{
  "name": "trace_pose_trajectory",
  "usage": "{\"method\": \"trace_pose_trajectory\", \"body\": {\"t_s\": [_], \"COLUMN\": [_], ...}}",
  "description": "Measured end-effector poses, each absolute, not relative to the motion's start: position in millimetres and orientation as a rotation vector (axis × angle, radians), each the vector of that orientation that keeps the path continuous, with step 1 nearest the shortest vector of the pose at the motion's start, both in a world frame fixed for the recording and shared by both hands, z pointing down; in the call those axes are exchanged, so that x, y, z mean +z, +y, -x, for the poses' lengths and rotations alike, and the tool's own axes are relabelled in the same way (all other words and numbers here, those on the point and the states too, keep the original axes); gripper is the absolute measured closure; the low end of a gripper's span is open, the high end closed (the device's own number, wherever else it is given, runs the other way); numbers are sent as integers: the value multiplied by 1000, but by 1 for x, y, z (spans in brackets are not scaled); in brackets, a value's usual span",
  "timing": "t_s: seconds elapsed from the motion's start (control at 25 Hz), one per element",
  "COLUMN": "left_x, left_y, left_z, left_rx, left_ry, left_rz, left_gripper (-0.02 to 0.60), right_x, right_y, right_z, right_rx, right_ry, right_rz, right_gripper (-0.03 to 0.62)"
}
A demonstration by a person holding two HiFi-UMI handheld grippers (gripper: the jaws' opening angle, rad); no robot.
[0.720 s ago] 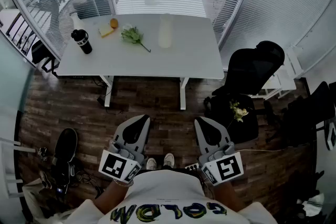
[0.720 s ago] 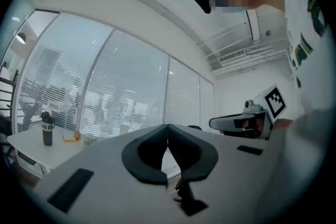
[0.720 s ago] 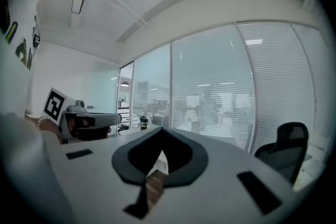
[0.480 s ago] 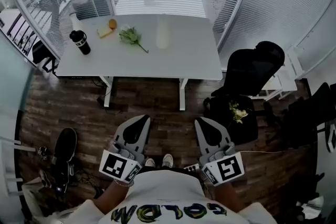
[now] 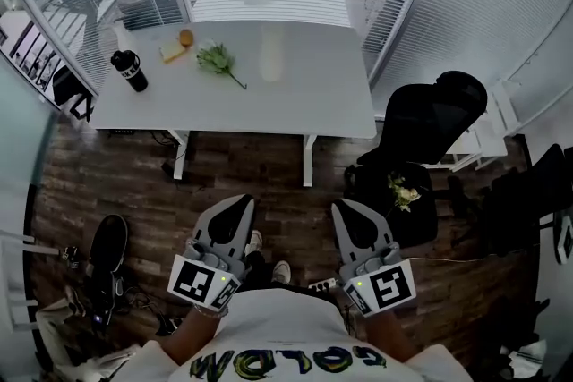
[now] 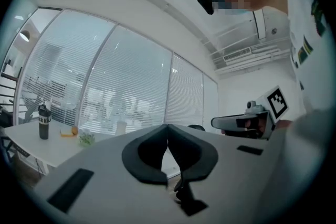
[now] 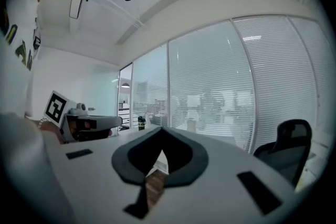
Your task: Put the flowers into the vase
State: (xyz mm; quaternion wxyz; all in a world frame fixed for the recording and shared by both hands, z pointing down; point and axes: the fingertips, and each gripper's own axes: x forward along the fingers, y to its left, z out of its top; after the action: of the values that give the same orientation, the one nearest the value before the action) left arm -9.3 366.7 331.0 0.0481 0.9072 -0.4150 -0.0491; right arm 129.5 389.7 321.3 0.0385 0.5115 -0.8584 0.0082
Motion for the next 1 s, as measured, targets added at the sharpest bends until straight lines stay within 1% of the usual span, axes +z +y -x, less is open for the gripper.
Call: {"method": "trace_pose_trajectory", "body": {"t_s": [0.36,1.0], "left_x": [330,322], "left_y": [320,206], "left_z": [26,108], "left_rx": [-165,-188], "left_ry": [-1281,-1238], "left_rz": [-2757,-2787], "left_gripper": [568,568], "right_x": [323,315], "right_y": [343,227], "right_z": [-117,-28], "right_rx": [23,-7], "right_ry": [-2627,-2613], "right_rz": [-1560,-1540], "right_gripper": [585,585]}}
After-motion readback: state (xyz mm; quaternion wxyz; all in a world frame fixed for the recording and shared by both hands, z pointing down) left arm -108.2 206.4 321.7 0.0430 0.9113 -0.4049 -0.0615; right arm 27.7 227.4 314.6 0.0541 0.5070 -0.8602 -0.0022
